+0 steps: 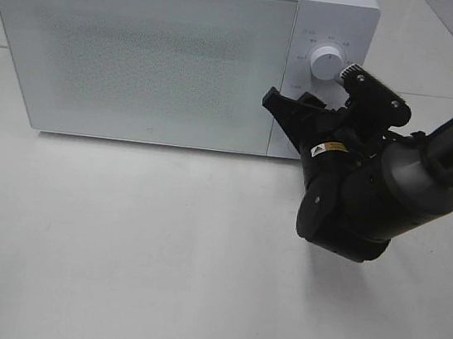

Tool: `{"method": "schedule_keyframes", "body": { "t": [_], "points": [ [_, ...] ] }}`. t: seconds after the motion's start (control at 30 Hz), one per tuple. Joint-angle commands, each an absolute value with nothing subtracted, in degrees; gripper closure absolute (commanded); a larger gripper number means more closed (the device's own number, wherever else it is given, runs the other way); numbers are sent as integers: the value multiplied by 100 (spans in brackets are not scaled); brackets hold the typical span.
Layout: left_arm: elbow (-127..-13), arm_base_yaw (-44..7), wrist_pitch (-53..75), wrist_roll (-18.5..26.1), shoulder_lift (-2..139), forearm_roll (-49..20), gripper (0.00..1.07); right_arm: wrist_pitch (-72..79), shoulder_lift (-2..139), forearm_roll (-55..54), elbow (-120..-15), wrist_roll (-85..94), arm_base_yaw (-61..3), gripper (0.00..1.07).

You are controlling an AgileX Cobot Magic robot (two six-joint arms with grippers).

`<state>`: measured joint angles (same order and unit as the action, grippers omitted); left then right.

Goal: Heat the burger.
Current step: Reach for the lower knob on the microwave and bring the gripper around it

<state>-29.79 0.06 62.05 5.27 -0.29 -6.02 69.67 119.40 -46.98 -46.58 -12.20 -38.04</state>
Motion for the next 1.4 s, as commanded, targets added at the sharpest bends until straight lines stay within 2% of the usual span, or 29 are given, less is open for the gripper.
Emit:
{"method": "schedule_keyframes", "body": {
  "t": [0.03,1.4],
  "points": [
    [-2968,0,6136,498,-138,-602,9,7185,11935,-4389,-4715,-1667,-3799,107],
    [-2968,0,6136,498,-138,-602,9,6595,11935,-4418,-4715,-7924,-3799,106]
  ]
}}
